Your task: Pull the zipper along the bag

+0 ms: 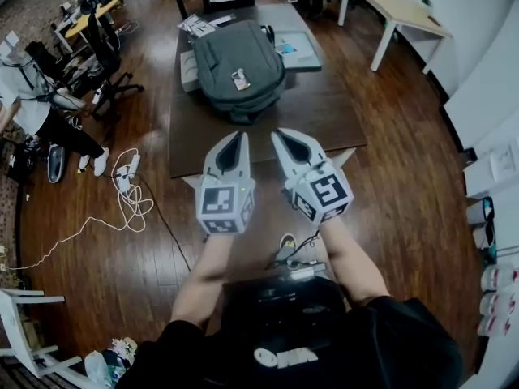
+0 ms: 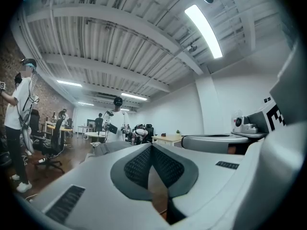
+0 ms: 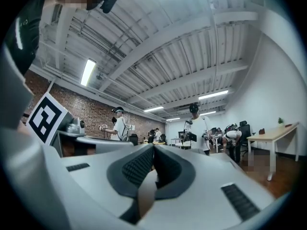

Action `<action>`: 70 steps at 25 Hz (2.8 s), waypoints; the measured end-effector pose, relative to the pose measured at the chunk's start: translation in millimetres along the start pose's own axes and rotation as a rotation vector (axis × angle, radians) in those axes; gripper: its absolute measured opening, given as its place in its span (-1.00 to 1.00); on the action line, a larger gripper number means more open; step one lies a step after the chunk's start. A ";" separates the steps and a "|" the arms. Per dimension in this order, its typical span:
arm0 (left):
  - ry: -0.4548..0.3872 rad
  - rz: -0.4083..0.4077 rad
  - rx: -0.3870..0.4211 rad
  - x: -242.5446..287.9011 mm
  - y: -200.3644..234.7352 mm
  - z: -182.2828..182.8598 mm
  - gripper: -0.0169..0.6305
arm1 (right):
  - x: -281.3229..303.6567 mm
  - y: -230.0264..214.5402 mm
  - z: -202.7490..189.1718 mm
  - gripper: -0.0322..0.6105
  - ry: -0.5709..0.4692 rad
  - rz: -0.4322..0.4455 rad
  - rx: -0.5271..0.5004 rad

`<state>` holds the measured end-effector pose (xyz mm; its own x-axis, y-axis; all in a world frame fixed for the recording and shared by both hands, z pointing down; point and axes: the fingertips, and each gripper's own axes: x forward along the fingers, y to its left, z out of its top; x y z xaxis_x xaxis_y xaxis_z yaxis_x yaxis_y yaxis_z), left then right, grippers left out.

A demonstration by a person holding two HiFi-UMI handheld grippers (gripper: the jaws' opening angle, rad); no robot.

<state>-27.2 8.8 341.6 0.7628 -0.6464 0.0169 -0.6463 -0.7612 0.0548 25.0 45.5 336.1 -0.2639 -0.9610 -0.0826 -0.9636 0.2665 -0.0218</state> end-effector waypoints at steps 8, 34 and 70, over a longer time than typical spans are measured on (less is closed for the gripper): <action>0.017 0.048 0.005 83.1 0.1 -0.3 -0.95 | 32.5 -79.7 -2.8 -0.89 -0.002 0.038 0.023; -0.015 0.158 0.067 174.1 41.0 13.0 -0.95 | 116.3 -133.7 -4.6 -0.89 0.019 -0.005 -0.034; 0.417 -0.260 0.185 359.6 142.0 -127.3 -0.29 | 263.5 -385.3 -204.8 -0.57 0.536 -0.182 -0.330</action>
<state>158.2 -325.0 482.6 0.8183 -0.3879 0.4242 -0.3992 -0.9145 -0.0662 317.9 -325.6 526.8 0.0020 -0.9148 0.4038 -0.9348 0.1417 0.3257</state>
